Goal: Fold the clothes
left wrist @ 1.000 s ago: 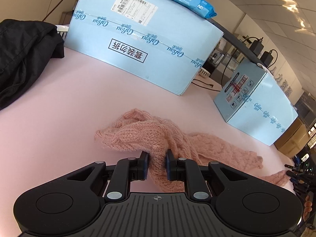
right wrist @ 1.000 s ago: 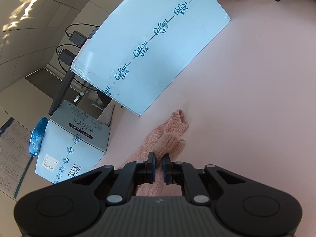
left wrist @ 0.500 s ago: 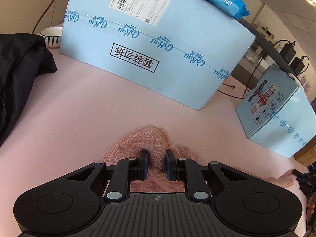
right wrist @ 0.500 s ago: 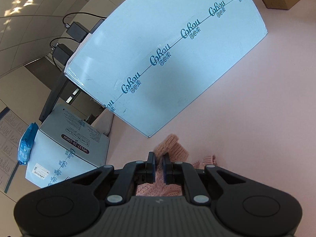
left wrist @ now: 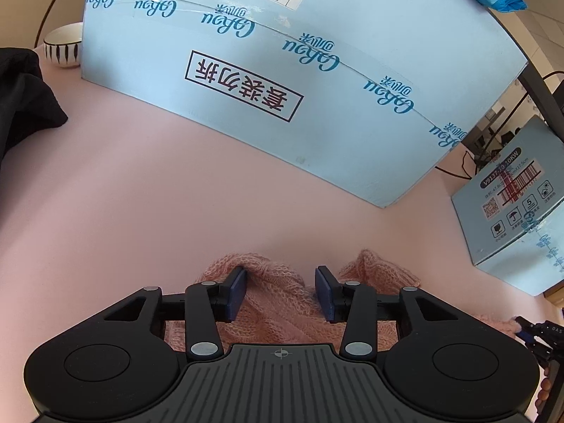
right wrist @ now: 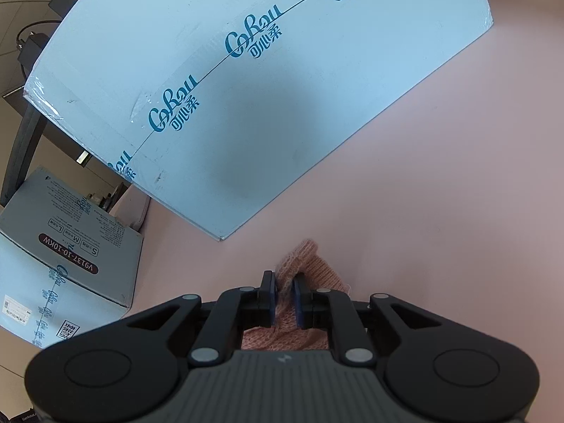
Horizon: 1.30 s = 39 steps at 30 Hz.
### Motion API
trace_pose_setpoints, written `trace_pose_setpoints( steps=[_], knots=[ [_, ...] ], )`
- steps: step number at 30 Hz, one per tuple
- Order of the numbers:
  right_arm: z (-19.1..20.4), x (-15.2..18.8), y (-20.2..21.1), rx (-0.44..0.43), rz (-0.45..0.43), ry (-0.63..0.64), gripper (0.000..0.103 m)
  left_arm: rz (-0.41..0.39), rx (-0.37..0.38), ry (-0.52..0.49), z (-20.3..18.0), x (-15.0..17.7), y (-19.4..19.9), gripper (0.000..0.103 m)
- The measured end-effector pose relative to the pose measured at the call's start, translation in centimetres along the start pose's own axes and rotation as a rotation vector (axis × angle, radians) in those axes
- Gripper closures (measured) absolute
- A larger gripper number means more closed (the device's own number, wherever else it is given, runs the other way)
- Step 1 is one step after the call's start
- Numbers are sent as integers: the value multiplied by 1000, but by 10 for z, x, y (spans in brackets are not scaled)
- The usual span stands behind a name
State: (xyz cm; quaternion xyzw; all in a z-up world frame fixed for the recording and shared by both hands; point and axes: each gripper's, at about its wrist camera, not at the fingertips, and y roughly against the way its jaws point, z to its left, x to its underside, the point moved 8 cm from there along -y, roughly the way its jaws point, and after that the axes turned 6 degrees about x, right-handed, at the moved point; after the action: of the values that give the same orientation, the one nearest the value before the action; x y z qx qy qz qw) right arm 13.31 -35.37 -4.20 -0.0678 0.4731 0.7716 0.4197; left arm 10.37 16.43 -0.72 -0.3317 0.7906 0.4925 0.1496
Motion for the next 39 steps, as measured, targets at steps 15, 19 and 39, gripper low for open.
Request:
trace_pose_setpoints(
  steps=[15, 19, 39],
  knots=[
    [11, 26, 63, -288, 135, -108, 24, 44, 9, -172, 19, 44, 63, 37],
    [26, 53, 62, -301, 169, -16, 23, 115, -4, -130, 33, 60, 39, 37],
    [87, 114, 11, -200, 145, 264, 88, -58, -70, -332, 10, 68, 54, 87]
  ],
)
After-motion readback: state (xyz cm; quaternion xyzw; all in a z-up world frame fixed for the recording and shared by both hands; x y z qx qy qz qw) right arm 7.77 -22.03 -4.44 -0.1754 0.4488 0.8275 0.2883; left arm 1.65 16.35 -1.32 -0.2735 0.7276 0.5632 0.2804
